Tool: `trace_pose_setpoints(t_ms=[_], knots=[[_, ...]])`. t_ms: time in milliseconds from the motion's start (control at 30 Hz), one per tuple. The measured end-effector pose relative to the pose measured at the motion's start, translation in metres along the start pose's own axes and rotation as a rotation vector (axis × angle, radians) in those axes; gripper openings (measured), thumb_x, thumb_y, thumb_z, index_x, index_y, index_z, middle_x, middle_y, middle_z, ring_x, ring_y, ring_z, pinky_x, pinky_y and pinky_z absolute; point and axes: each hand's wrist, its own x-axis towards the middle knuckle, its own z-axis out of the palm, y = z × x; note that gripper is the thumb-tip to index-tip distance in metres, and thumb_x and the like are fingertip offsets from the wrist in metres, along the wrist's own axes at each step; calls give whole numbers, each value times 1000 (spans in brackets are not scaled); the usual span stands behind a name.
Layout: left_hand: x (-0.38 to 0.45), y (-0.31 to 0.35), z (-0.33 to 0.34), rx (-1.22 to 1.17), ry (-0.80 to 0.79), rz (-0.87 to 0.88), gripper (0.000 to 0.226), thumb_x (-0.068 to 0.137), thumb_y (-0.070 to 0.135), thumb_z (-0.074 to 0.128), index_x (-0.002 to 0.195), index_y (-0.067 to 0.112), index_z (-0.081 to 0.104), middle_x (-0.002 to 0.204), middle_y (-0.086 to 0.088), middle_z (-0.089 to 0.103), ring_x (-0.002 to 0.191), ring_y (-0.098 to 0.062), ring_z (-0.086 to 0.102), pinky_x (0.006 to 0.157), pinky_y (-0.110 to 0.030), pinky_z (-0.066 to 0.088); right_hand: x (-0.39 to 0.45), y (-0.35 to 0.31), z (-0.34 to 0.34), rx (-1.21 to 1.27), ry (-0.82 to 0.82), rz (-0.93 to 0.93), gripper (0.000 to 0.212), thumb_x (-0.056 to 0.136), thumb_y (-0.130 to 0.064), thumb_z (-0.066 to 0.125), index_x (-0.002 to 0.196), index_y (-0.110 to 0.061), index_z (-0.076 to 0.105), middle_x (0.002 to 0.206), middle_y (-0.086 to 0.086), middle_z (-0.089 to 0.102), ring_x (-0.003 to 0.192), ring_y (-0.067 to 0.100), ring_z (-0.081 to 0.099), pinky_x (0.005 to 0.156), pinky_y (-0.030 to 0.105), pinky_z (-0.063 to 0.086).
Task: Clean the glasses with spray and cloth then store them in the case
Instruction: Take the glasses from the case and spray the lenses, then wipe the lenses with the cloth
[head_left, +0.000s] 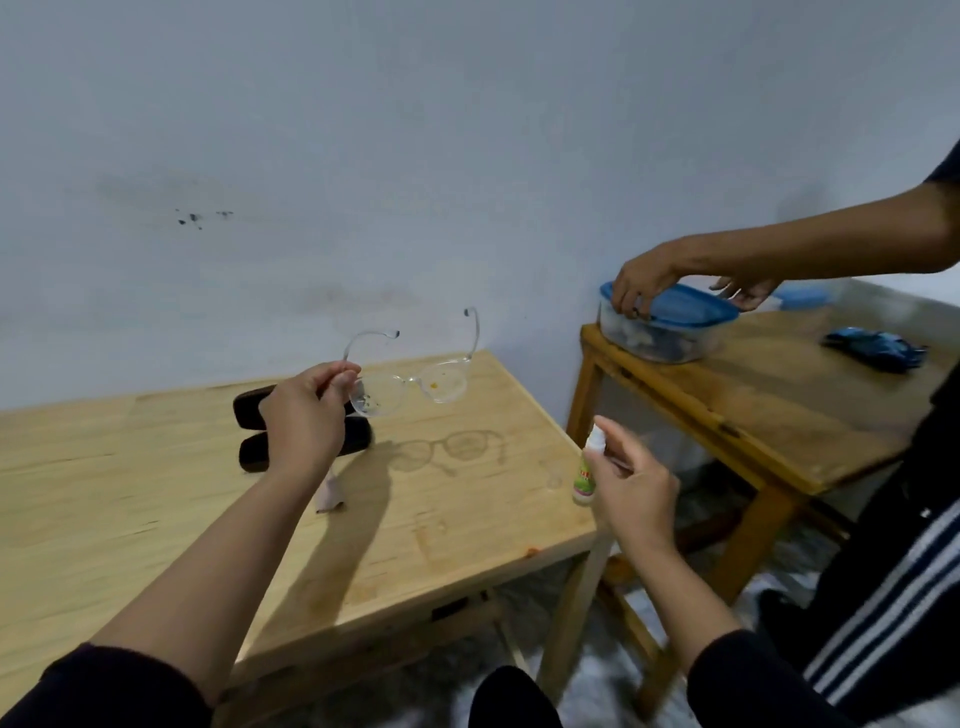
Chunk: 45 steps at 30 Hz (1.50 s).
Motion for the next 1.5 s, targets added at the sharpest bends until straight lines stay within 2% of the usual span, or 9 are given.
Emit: trace_pose_setpoints(t_ms=[200, 667, 733, 833, 933, 1033, 1200, 1400, 1500], knots=[[4, -5, 4, -27, -15, -18, 16, 89, 21, 58, 95, 18, 71, 86, -1, 71, 92, -15, 65, 96, -32, 45, 3, 15, 2, -43, -22, -8, 37, 87, -9, 62, 124, -14, 59, 117, 9, 65, 91, 5, 59, 54, -2, 43], [-2, -2, 3, -8, -19, 1, 18, 90, 20, 55, 98, 18, 71, 82, 1, 69, 90, -16, 64, 81, -20, 37, 12, 19, 0, -191, -103, -83, 42, 91, -13, 56, 132, -21, 49, 126, 10, 57, 96, 5, 53, 53, -2, 42], [-3, 0, -1, 6, -8, 9, 19, 90, 20, 54, 99, 16, 70, 86, -1, 69, 90, -12, 61, 79, -14, 34, 12, 17, 1, -255, -124, -95, 46, 92, -19, 55, 136, -27, 42, 131, 7, 53, 104, 11, 53, 66, 6, 47], [-2, 2, -9, 29, 16, 36, 20, 91, 19, 54, 101, 13, 70, 90, -3, 70, 89, -10, 59, 69, -2, 29, 13, 11, 2, -397, -121, -163, 51, 93, -27, 52, 141, -28, 35, 142, 3, 44, 128, 19, 42, 96, 29, 39], [0, 4, -20, 43, 58, 47, 20, 91, 18, 54, 99, 13, 71, 93, -4, 72, 86, -9, 58, 75, -10, 32, 18, -7, 9, -519, -137, -279, 49, 95, -31, 47, 141, -20, 35, 149, 3, 36, 140, 17, 25, 110, 33, 26], [1, 6, -32, 47, 91, 55, 19, 91, 15, 54, 99, 11, 71, 94, -5, 72, 83, -8, 56, 77, -12, 33, 21, -32, 19, -612, -209, -388, 48, 96, -32, 43, 140, -13, 36, 150, 5, 34, 142, 17, 20, 113, 33, 20], [4, 2, -58, 10, 120, 28, 17, 89, 16, 55, 95, 15, 71, 93, -6, 72, 89, -12, 62, 90, -26, 43, 26, -54, 54, -663, -340, -477, 47, 96, -33, 41, 138, -12, 38, 146, 5, 38, 141, 22, 26, 111, 34, 26], [4, -11, -101, 55, 181, 12, 18, 91, 14, 54, 98, 12, 70, 87, -5, 71, 83, -12, 62, 67, 3, 31, 16, -54, 115, -715, -524, -456, 51, 97, -33, 40, 143, -14, 32, 152, 4, 30, 141, 17, 23, 111, 31, 25], [2, -22, -126, 75, 221, -19, 17, 91, 14, 54, 98, 12, 70, 83, 0, 68, 80, -10, 62, 64, 5, 32, 4, -52, 147, -686, -594, -447, 50, 96, -33, 40, 142, -15, 33, 150, 3, 33, 137, 19, 30, 108, 30, 30]])
